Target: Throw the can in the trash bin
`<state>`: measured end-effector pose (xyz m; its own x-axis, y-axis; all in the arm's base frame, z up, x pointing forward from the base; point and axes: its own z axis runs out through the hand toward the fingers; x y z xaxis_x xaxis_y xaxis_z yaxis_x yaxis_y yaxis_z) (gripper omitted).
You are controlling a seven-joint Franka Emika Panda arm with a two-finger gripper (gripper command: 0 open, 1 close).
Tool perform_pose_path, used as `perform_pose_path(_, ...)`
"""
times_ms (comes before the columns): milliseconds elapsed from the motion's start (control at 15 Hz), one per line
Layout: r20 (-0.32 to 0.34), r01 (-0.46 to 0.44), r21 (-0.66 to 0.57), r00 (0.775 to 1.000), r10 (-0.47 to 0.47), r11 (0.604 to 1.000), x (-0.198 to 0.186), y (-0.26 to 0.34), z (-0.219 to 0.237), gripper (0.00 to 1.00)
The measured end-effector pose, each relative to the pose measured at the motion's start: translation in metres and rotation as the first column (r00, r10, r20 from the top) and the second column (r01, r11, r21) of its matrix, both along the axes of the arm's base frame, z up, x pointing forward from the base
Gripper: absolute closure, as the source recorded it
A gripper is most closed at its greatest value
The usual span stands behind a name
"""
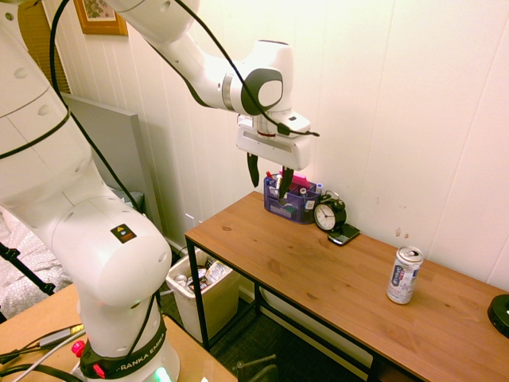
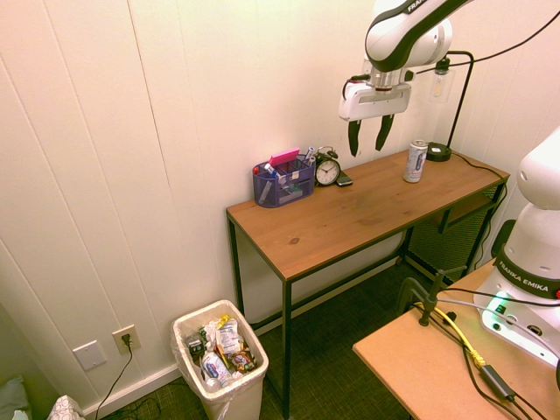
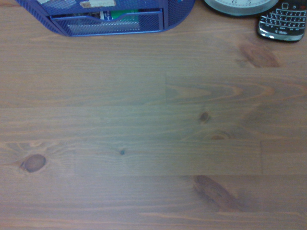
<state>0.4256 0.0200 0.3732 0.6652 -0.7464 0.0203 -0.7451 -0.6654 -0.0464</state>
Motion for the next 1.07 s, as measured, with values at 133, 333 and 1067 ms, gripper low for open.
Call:
perform_pose_path(133, -0.001, -0.001, 0.001, 1.0, 0.001, 1.0, 0.001, -0.001, -0.001, 0.0)
perform_pose_path(333, -0.006, 0.068, 0.014, 0.998, -0.068, 0.998, 0.012, -0.019, -0.012, 0.0)
perform_pose_path(1067, -0.087, 0.49, 0.086, 0.871, -0.483, 0.867, 0.029, -0.238, -0.068, 0.0)
